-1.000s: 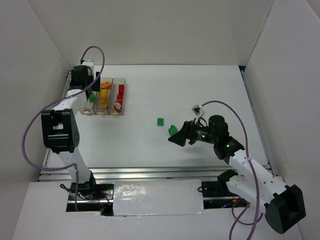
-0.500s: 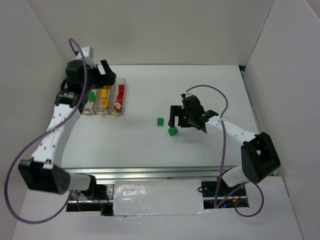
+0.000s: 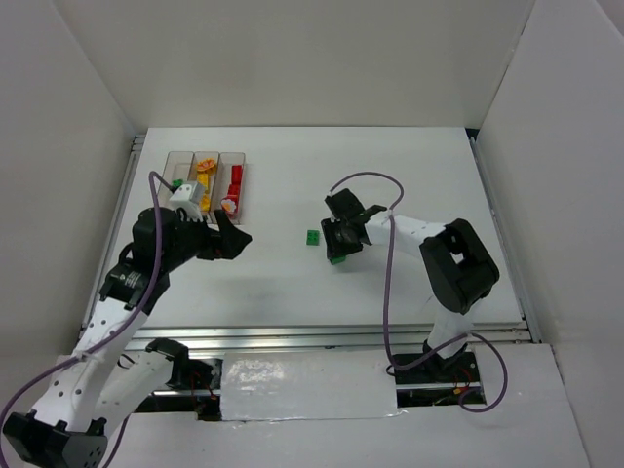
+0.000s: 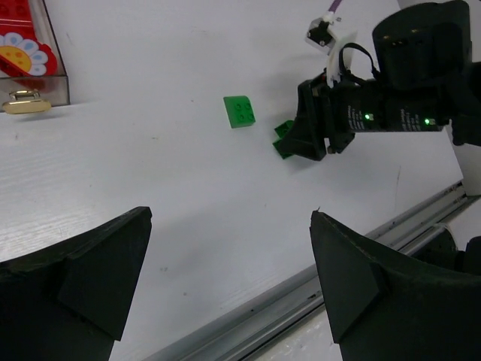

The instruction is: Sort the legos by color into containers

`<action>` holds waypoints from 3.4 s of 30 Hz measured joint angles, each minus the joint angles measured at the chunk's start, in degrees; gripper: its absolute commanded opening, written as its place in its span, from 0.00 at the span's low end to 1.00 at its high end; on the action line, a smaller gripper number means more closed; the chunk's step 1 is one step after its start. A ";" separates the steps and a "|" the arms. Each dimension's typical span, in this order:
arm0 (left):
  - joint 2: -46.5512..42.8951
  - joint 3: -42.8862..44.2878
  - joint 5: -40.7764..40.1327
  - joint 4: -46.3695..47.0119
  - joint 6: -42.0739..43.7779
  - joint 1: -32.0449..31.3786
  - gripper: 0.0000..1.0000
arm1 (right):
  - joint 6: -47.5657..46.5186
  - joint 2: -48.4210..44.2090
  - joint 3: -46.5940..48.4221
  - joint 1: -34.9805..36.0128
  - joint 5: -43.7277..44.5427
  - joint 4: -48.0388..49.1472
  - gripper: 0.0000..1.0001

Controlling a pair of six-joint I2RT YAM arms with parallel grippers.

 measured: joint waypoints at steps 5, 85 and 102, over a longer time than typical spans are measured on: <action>-2.73 -3.41 2.58 0.66 -0.04 0.00 1.00 | 0.17 0.66 0.42 0.79 0.98 0.00 0.13; 14.45 -9.42 6.16 39.98 -34.32 -27.10 0.72 | -8.94 -54.64 -27.12 17.57 -11.54 22.82 0.00; 19.89 -9.11 5.99 43.76 -35.95 -28.11 0.00 | -14.01 -53.05 -24.87 19.04 -4.92 21.94 0.00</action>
